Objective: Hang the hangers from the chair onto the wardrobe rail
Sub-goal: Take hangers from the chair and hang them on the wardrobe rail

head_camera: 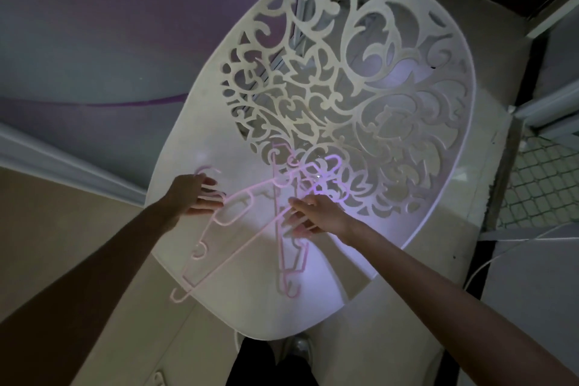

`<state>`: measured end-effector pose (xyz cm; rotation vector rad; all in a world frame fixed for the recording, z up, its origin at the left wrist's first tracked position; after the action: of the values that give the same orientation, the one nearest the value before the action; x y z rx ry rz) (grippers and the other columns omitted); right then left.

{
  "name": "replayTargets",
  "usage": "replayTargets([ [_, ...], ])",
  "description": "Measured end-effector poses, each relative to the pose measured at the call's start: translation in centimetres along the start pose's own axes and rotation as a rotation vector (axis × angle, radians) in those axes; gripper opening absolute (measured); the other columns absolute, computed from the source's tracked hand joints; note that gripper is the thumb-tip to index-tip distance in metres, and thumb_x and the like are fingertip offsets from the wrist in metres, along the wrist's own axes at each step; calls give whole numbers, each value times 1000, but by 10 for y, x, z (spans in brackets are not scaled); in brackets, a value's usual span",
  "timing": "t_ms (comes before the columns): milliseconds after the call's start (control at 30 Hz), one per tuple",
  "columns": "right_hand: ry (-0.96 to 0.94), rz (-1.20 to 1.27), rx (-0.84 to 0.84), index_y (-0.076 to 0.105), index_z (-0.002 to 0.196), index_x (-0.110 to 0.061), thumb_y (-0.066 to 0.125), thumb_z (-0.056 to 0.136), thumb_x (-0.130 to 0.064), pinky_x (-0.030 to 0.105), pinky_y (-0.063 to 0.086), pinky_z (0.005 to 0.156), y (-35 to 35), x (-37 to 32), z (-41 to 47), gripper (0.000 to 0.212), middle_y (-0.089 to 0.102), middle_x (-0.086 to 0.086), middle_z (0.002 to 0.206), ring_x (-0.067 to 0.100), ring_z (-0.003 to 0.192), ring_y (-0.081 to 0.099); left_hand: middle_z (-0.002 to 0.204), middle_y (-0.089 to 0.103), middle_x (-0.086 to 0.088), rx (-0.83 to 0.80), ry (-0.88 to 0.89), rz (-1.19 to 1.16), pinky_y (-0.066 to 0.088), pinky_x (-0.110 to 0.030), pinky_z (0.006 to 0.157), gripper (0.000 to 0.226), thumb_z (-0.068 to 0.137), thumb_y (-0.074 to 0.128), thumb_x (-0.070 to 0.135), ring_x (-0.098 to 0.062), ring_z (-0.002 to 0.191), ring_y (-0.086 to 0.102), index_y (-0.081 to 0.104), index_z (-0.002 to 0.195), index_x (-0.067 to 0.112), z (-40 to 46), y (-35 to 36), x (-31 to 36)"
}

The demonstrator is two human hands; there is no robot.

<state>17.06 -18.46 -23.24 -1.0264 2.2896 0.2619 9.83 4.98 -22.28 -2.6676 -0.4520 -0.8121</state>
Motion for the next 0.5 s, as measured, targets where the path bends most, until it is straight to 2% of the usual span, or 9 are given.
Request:
replayTargets([
  [67, -33, -65, 17, 62, 95, -6, 50, 92, -47, 21, 51, 57, 5, -9, -4, 43, 67, 3, 77, 16, 60, 65, 69, 64, -9, 85, -11, -159, 53, -21, 42, 28, 99, 34, 15, -16, 43, 65, 52, 79, 11, 0, -10, -6],
  [133, -92, -117, 115, 66, 90, -1, 53, 89, -47, 24, 49, 59, 3, -17, -4, 48, 65, 5, 72, 20, 62, 62, 66, 65, -10, 154, -11, -287, 50, -23, 53, 28, 98, 28, 14, -11, 35, 62, 45, 76, 14, -2, -22, -12],
  [233, -118, -210, 510, 57, 57, -8, 60, 87, -40, 27, 42, 60, -14, -4, 12, 44, 56, -1, 50, 8, 49, 54, 90, 61, -15, 248, -82, -433, 46, -24, 58, 30, 98, 23, 13, -7, 32, 59, 40, 74, 16, -8, -34, -34],
  [300, 49, -206, 646, 56, 68, -6, 59, 87, -40, 29, 42, 64, -20, 19, 28, 39, 58, 4, 63, 12, 56, 55, 92, 64, -15, 237, -135, -538, 46, -29, 61, 28, 99, 21, 8, -9, 33, 61, 40, 81, 14, -12, -32, -54],
  [333, 142, -120, 624, 58, 79, -3, 56, 88, -42, 29, 44, 61, -14, 29, 35, 40, 58, 8, 73, 16, 57, 56, 93, 65, -15, 224, -155, -585, 45, -32, 62, 26, 99, 20, 5, -10, 33, 61, 40, 83, 14, -12, -30, -63],
  [367, 217, 14, 560, 57, 83, -2, 52, 90, -45, 26, 44, 49, -9, 40, 43, 44, 55, 9, 73, 15, 47, 54, 99, 63, -17, 211, -167, -608, 45, -33, 63, 27, 98, 20, 4, -11, 34, 61, 39, 82, 13, -11, -26, -71],
  [400, 240, 160, 490, 53, 76, -6, 48, 92, -46, 19, 37, 37, -3, 44, 49, 43, 52, 7, 65, 12, 33, 47, 110, 59, -19, 205, -178, -613, 44, -33, 63, 28, 98, 20, 4, -10, 33, 61, 39, 80, 13, -9, -21, -76],
  [467, 161, 384, 430, 42, 63, -13, 42, 98, -37, 13, 27, 29, 8, 39, 57, 42, 45, 1, 45, 7, 22, 36, 125, 55, -21, 225, -191, -541, 42, -28, 63, 29, 99, 20, 6, -11, 37, 62, 45, 84, 11, -3, -14, -85],
  [500, 87, 445, 468, 41, 63, -13, 40, 99, -28, 14, 28, 28, 10, 35, 59, 39, 43, 1, 44, 5, 22, 37, 130, 55, -20, 234, -198, -487, 41, -27, 62, 29, 100, 22, 7, -13, 44, 63, 51, 96, 7, 0, -12, -87],
])
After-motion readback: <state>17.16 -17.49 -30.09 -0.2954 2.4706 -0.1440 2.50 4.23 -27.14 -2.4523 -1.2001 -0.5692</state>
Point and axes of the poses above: each hand's wrist, its own z-axis towards the middle knuckle, its own y-axis out of the palm, x = y × z, the point moved 2 cm from there along z, towards the middle knuckle
